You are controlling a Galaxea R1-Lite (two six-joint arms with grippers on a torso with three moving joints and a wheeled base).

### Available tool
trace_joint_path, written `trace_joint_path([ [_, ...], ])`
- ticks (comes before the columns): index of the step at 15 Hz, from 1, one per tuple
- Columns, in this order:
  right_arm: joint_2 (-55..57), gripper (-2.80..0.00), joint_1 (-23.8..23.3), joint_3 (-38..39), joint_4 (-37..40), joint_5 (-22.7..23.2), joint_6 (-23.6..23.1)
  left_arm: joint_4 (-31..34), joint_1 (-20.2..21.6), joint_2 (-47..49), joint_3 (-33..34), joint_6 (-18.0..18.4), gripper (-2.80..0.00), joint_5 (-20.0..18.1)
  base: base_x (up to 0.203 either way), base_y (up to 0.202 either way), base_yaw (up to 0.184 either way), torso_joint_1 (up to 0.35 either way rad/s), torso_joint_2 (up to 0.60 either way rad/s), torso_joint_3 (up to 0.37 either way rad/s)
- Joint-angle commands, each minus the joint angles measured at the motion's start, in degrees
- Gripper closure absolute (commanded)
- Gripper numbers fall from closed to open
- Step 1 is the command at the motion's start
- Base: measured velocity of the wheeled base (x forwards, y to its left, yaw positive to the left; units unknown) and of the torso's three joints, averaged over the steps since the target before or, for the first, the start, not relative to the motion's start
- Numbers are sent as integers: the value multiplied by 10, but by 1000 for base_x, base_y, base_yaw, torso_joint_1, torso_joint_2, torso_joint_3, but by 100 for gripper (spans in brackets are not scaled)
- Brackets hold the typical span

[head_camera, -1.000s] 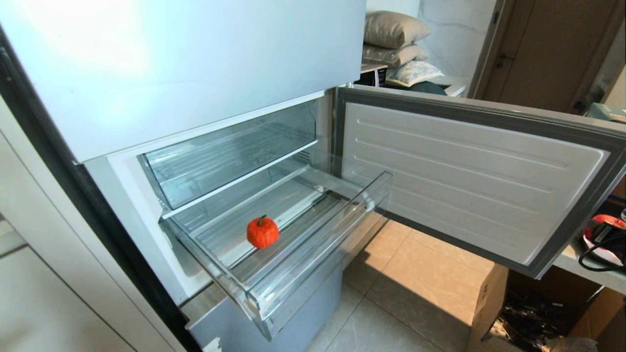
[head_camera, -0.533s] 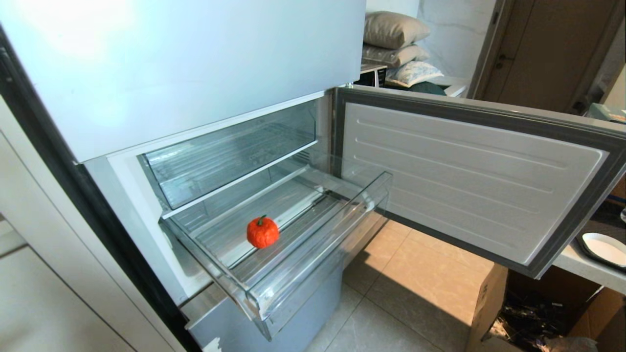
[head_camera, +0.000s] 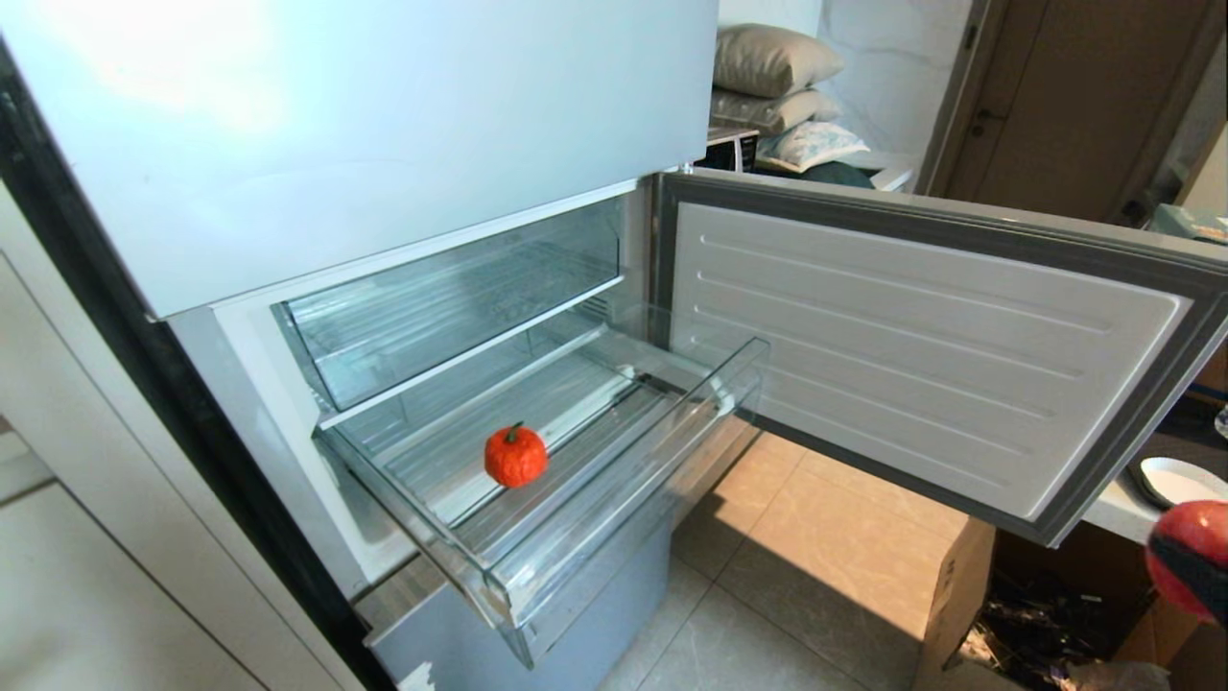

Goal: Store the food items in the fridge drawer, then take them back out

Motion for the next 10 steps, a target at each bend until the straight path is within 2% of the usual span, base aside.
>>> trace_joint_path([
  [1, -186, 0, 69, 34, 70, 2, -3, 0, 0, 0, 0, 0, 0, 0, 0, 0, 0, 0, 0, 0],
  [5, -416, 0, 119, 47, 258, -10, -16, 0, 0, 0, 0, 0, 0, 0, 0, 0, 0, 0, 0, 0],
  [7, -496, 0, 129, 50, 303, -32, -16, 0, 0, 0, 0, 0, 0, 0, 0, 0, 0, 0, 0, 0],
  [9, -509, 0, 136, 66, 335, -99, -24, 0, 0, 0, 0, 0, 0, 0, 0, 0, 0, 0, 0, 0],
  [10, -508, 0, 137, 68, 338, -94, -33, 0, 0, 0, 0, 0, 0, 0, 0, 0, 0, 0, 0, 0],
])
